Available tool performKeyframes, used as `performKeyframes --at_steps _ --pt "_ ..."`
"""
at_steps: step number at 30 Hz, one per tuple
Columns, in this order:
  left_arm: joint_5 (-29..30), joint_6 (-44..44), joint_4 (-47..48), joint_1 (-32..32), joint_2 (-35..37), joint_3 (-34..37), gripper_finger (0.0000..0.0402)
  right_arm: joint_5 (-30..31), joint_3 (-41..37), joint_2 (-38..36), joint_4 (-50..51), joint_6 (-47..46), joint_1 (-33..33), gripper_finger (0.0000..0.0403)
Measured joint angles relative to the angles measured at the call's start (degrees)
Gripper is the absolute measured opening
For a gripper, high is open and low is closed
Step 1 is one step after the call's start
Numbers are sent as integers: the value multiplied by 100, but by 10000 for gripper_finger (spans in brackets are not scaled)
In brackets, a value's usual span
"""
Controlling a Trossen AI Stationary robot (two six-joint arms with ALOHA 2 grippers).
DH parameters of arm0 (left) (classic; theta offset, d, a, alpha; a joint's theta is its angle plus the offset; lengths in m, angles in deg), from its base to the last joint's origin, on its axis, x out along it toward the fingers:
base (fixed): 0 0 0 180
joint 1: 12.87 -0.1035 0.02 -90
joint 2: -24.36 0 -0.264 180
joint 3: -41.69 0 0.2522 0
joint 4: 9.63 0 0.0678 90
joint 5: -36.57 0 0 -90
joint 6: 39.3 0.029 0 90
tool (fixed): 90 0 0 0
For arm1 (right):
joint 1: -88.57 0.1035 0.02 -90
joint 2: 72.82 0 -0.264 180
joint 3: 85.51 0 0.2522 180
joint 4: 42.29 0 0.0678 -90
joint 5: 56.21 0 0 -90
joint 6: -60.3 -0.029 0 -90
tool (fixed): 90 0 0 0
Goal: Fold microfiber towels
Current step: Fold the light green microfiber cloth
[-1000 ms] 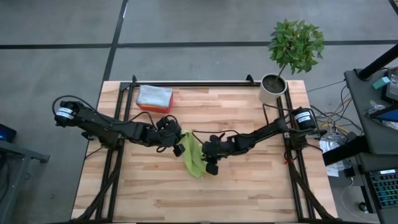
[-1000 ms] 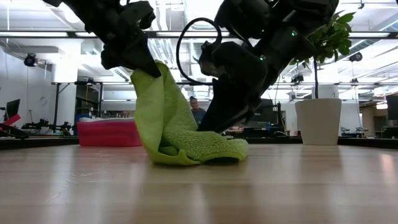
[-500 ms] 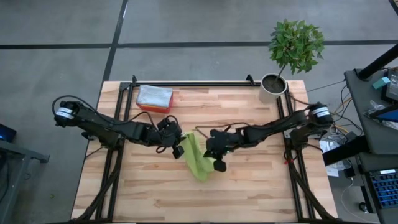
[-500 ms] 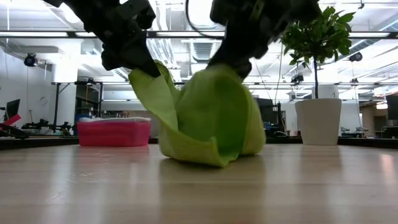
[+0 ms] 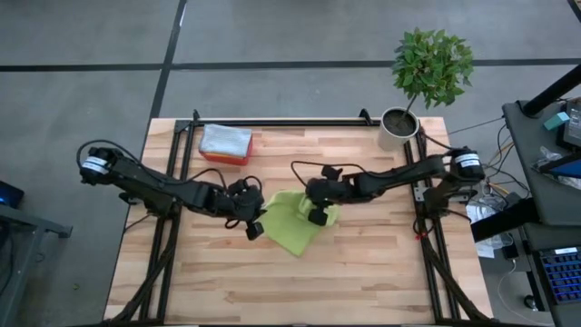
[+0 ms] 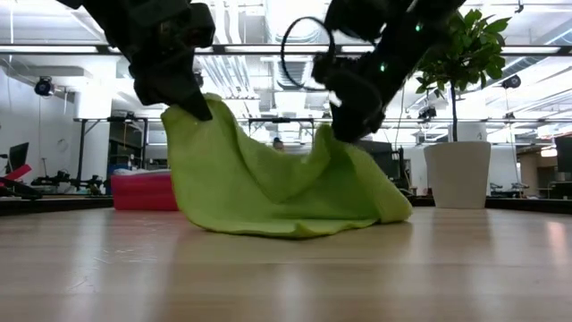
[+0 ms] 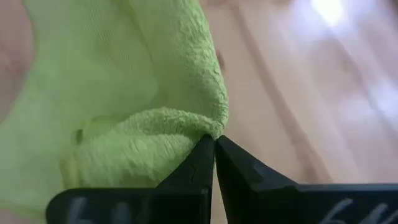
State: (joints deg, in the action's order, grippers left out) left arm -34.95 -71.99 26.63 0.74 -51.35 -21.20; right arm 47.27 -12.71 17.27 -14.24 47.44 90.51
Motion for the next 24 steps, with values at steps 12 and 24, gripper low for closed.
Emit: performKeyframes --at_steps 12,24 --pt "39 4 13 -9 -406 0 0 -18 -17 316 40 610 -519 77" --pt "66 2 -70 -13 -638 2 0 -1649 -76 88 99 821 -62 104"
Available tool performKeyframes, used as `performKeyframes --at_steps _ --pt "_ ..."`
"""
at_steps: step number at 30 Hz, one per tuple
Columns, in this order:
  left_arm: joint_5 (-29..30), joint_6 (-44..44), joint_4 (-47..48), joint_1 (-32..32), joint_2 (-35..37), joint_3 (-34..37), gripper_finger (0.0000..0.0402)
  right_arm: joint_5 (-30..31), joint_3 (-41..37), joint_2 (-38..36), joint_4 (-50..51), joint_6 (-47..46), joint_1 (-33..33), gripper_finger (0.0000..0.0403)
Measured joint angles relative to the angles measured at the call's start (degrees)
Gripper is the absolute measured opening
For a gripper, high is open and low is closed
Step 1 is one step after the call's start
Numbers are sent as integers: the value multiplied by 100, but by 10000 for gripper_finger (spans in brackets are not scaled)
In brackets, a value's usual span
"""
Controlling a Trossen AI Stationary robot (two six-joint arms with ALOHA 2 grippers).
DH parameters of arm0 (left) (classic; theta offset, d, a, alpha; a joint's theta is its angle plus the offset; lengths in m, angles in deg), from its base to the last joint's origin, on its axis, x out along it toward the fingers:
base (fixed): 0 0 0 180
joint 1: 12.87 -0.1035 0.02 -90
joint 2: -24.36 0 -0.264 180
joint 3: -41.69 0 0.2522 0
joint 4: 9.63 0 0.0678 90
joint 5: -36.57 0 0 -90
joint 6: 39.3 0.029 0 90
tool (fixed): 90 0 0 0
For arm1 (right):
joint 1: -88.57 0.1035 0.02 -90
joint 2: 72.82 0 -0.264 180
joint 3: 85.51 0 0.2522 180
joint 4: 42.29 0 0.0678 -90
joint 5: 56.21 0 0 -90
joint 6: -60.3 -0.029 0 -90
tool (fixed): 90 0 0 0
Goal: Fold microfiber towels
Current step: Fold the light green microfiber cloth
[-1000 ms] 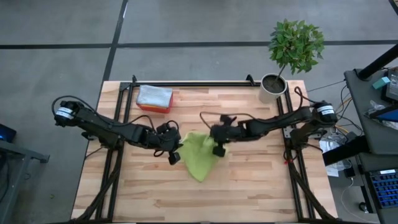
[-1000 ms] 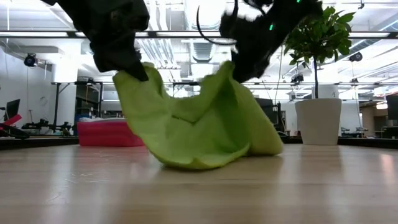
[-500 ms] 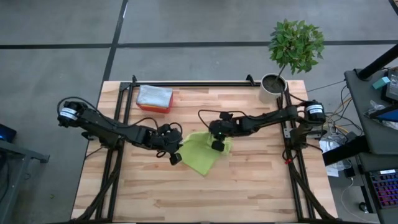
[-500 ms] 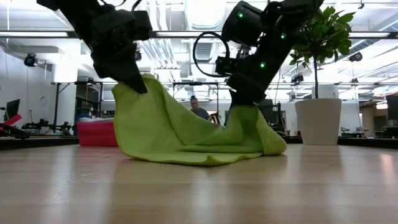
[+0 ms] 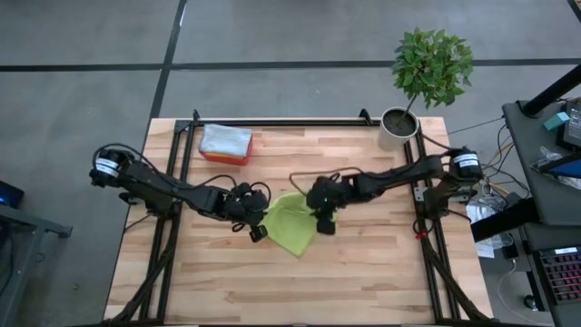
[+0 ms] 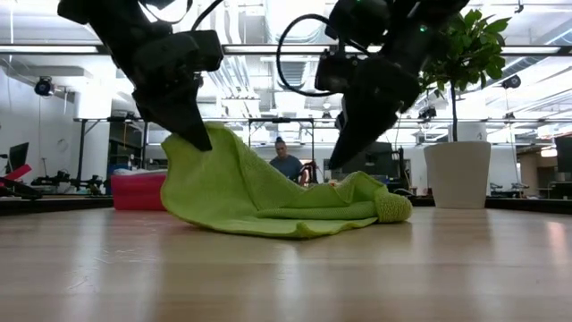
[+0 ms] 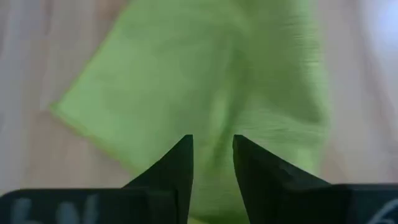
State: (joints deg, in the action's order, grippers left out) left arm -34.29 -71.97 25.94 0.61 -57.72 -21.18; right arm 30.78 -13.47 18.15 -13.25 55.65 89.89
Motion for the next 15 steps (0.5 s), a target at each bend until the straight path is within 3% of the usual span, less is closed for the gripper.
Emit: performKeyframes --at_steps 3,8,15 --pt "85 2 0 0 31 0 0 91 -27 162 -150 -68 237 101" --pt "87 2 -31 0 35 0 0 1039 -18 382 -279 -223 381 101" --pt "87 4 -29 0 35 0 0 1046 -22 544 -575 -156 385 96"
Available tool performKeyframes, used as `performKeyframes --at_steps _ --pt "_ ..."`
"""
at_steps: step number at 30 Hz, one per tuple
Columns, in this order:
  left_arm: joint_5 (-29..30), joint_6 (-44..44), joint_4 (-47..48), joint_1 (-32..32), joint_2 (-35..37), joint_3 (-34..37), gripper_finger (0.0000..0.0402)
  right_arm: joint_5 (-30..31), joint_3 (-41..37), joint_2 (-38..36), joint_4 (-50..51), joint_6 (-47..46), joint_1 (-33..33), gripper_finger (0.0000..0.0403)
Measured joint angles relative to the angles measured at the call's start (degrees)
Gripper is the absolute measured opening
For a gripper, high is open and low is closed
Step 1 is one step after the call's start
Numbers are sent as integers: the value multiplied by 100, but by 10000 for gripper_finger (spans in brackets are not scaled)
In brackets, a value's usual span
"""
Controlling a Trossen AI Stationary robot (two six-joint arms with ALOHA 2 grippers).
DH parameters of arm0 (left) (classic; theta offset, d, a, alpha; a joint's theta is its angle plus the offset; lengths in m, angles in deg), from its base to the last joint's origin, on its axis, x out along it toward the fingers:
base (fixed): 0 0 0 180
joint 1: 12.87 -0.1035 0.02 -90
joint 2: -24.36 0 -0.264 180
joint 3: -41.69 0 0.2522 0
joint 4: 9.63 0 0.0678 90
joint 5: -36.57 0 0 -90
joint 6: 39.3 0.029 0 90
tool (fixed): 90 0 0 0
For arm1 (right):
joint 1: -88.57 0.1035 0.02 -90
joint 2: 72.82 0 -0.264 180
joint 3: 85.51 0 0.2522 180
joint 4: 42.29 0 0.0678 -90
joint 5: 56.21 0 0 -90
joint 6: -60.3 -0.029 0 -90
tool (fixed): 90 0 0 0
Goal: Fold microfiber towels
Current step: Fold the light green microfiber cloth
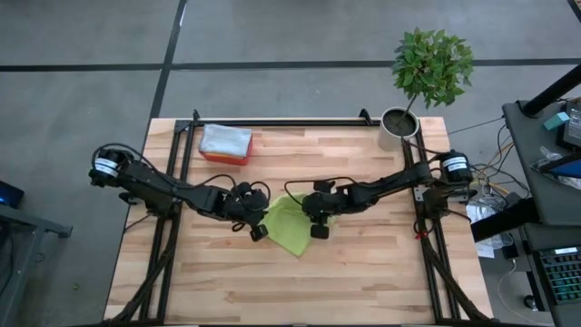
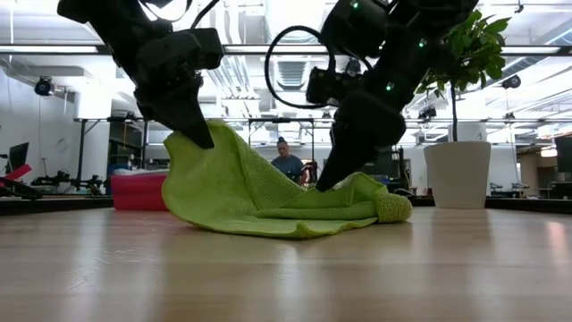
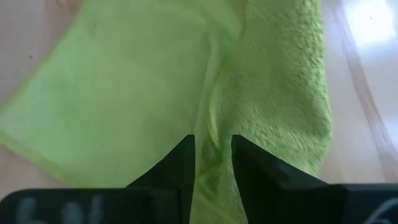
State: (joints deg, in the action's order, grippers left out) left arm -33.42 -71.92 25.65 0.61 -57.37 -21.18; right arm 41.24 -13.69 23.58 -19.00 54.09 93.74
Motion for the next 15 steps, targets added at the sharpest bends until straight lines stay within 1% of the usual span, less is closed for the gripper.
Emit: performKeyframes --at_steps 4,9,12,15 --pt "0 2 -2 0 0 0 0 -12 0 154 -160 116 -4 76" --pt "0 20 2 0 0 0 0 -10 0 176 -150 265 -2 17" --pt "-2 63 43 0 24 -5 0 -8 -6 -94 38 385 21 11" --pt "-62 187 286 0 112 -134 0 0 41 -569 333 396 22 9"
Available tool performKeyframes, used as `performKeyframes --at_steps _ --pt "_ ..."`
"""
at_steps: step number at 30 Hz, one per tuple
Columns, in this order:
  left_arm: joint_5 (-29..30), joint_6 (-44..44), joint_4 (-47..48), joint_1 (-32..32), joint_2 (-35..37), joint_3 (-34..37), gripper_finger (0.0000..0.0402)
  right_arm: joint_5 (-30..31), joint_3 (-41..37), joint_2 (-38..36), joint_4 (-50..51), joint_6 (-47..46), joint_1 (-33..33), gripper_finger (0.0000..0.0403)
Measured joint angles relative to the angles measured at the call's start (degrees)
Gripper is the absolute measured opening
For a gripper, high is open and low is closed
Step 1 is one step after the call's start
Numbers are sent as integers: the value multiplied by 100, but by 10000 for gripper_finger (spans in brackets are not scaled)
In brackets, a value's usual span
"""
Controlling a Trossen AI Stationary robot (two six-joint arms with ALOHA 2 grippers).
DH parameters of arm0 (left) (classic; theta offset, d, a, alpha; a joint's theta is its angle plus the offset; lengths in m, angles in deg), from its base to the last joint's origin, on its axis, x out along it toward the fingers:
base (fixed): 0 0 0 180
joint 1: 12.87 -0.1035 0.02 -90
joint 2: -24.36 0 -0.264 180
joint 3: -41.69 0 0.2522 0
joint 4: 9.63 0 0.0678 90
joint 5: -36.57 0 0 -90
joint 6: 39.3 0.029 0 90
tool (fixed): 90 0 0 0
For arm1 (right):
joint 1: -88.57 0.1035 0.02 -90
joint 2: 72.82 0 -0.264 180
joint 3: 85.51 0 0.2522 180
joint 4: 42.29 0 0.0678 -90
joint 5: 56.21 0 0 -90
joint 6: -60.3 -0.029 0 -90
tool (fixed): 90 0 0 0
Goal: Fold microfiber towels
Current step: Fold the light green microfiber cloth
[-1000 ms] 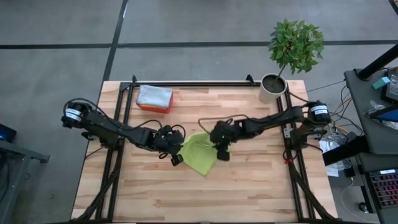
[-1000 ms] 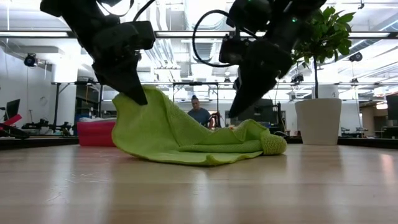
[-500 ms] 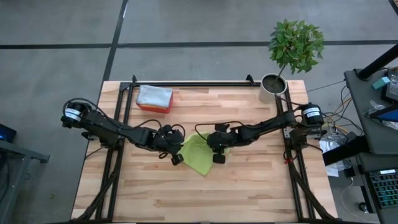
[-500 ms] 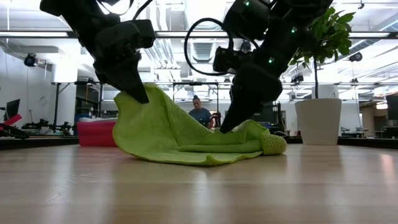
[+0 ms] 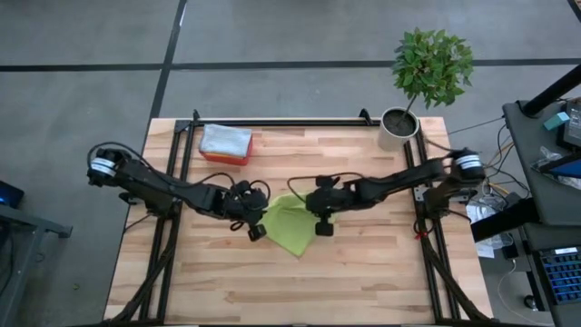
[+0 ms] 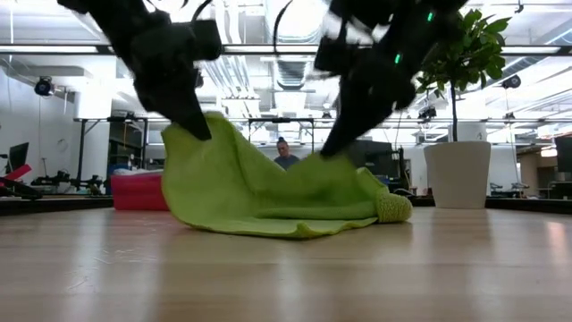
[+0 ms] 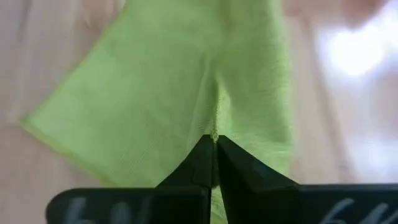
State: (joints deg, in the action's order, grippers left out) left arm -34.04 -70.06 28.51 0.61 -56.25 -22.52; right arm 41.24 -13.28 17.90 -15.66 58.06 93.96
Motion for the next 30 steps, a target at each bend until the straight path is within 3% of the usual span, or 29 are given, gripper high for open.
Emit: performKeyframes --at_steps 11,18,21,24,27,30 --pt "-303 1294 2348 0 533 -1536 0 47 230 -2145 1210 208 -13 9" --pt "-298 3299 2757 -295 761 -2149 0 1727 232 -2841 1254 812 -162 9" --pt "-204 4061 2870 -623 830 -2297 0 2080 230 -2868 1126 1225 -329 9" --pt "552 4546 2908 -890 858 -2458 0 2198 236 -2881 881 1735 -412 8" --pt "1837 4957 2917 -980 858 -2684 0 2386 483 -2881 858 2193 -428 8" --pt "2545 5245 2896 -977 858 -2961 0 1697 893 -2896 1074 2268 -437 8"
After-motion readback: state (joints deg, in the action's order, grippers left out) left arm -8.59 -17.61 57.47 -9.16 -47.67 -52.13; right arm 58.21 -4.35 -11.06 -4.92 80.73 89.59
